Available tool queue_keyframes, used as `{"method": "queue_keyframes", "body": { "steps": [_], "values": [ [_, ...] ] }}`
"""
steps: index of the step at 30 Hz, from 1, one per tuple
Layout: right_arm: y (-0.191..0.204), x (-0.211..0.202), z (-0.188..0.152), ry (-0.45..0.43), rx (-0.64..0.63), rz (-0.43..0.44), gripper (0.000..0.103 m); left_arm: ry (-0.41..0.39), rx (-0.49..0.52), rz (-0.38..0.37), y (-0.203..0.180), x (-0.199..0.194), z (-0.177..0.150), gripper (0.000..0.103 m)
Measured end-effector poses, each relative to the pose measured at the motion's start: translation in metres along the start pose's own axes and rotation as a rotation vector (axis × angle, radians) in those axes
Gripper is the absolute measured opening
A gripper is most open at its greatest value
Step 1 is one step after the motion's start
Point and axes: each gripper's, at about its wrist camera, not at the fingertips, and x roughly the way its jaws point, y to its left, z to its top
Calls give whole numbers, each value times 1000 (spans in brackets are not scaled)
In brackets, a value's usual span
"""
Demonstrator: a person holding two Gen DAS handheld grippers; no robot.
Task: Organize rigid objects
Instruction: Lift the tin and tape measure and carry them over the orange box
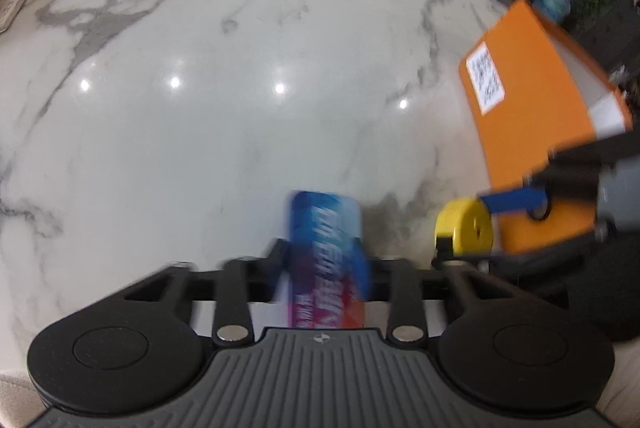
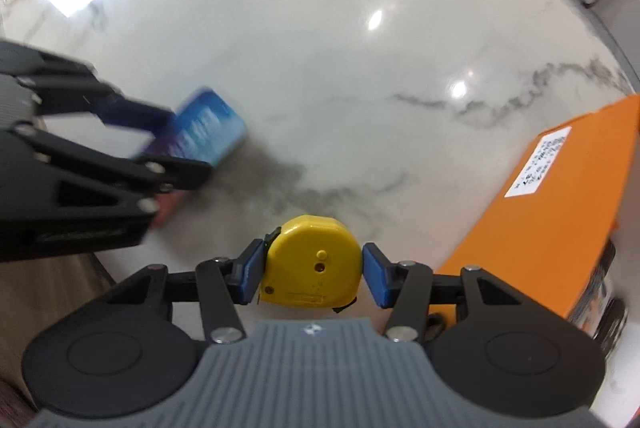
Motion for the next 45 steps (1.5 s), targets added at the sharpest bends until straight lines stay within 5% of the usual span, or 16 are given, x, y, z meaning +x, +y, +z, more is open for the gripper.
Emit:
{"method": "queue_keyframes", "body": {
  "steps": [7,12,20,23,27,39,45],
  "values": [
    [25,-33,-45,-148,155,0,53,5,34,31,-7,-1,-1,34],
    [3,-26,-57,-211,202,-67,53,-2,134,96,-25,-3,-8,67],
    [-27,-23,-102,-271,349,-110,54,55,214,228,-46,16,-11,67],
    [-34,-28,-113,-298,382,-102,54,44,234,233,-53,16,-12,53],
    [-41,-30,-125,-331,419,-93,54,25,225,254,-56,14,-15,52],
    [-68,-64,-164,-485,521,-33,54,-156,187,103,-103,-66,-22,52],
    [-102,-101,-185,-594,591,-28,54,-211,329,-41,-170,-100,-5,52]
  ]
}}
